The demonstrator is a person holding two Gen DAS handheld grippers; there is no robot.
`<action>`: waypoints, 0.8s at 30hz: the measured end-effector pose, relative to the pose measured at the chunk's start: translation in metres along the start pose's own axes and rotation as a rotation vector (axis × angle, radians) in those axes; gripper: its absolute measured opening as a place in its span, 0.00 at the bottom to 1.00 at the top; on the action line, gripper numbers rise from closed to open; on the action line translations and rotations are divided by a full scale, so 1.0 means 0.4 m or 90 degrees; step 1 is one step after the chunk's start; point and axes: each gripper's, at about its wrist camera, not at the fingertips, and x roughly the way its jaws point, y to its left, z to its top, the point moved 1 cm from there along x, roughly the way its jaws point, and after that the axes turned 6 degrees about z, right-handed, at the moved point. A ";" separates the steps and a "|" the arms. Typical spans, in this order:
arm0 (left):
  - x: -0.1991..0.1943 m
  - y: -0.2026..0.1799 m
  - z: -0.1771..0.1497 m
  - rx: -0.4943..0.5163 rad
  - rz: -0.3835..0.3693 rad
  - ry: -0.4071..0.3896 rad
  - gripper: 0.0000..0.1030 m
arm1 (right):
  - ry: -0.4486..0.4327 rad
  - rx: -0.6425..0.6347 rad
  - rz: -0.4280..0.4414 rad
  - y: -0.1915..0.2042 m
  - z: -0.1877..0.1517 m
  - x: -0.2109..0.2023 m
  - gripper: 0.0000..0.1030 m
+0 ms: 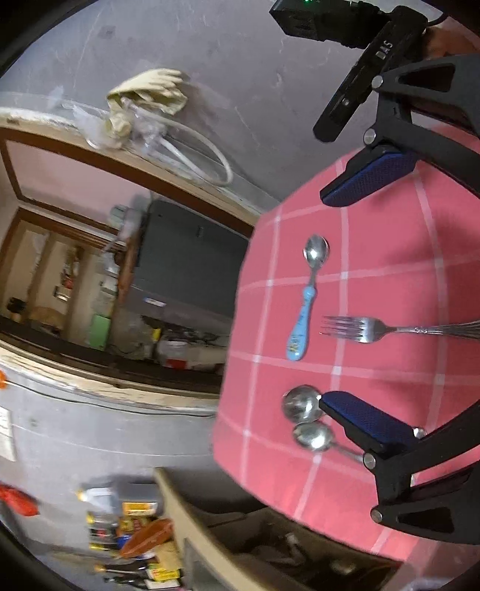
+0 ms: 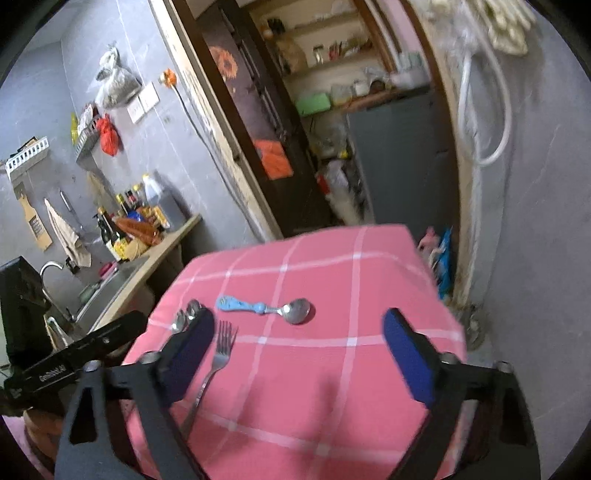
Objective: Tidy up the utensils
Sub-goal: 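Move both tools back over the remaining utensils, then grasp the silver fork with the left tool while the right tool grasps the blue-handled spoon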
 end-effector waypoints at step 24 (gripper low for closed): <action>0.272 0.088 -0.042 -0.102 -0.060 0.137 0.34 | 0.157 0.074 0.080 -0.045 -0.060 0.319 0.23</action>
